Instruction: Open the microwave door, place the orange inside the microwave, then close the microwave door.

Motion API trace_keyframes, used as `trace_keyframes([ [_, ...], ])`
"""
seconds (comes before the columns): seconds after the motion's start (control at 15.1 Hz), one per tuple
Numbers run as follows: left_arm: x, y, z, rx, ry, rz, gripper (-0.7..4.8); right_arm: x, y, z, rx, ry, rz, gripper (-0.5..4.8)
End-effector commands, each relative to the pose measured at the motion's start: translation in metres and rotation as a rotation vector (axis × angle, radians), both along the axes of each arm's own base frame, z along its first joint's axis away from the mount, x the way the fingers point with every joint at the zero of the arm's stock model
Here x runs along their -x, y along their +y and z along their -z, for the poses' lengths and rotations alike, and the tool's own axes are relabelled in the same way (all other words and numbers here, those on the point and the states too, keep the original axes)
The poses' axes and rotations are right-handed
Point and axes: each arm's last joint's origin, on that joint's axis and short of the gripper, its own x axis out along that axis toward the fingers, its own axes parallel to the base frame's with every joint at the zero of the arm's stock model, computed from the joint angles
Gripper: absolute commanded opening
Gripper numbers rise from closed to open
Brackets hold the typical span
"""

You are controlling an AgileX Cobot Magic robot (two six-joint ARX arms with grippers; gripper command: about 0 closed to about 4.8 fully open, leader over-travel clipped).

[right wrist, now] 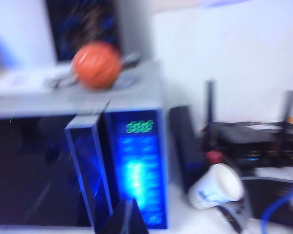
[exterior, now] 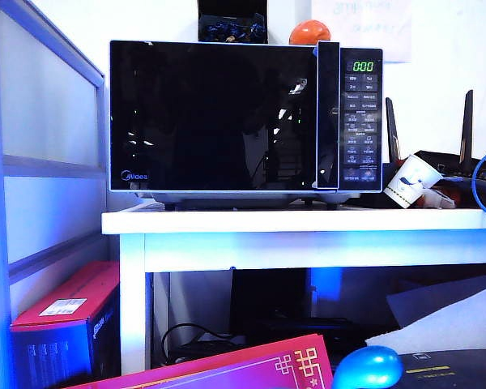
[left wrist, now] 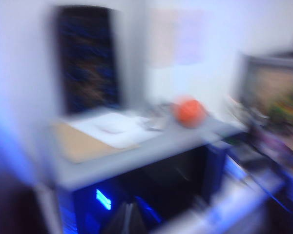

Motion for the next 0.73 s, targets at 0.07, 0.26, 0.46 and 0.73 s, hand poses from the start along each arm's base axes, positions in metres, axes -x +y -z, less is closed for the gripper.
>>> trace_keyframes([
  [0.07,-0.018,-0.006,-0.013,-0.022,0.124,0.183,-0.05,-0.026,0.007,-0.006,0.034,0.005,-0.069,-0.01],
  [0.26,-0.032,-0.01,-0.024,-0.022,0.117,0.29,-0.05,-0.056,0.014,-0.003,0.044,0.041,-0.104,-0.01],
  [0.46,-0.036,-0.008,-0.031,-0.014,0.04,0.209,-0.06,-0.091,0.023,0.014,0.042,0.006,-0.189,-0.01],
  [0.73,-0.038,-0.007,-0.033,0.034,0.049,0.172,-0.05,-0.126,0.037,0.044,-0.03,-0.005,-0.273,0.31],
])
